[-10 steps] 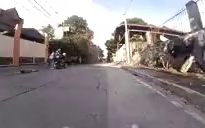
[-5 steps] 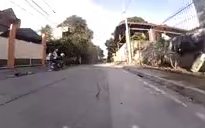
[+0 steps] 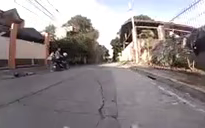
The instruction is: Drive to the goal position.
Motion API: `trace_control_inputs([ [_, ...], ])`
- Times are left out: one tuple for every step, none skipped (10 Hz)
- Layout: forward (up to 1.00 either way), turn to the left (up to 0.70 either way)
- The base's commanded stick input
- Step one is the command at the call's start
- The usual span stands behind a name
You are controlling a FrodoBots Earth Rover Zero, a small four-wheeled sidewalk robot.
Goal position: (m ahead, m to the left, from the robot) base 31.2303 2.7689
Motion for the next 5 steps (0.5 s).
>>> trace_control_inputs([
  [1.00, 0.00],
  [1.00, 0.00],
  [1.00, 0.00],
  [1.00, 0.00],
  [1.00, 0.00],
])
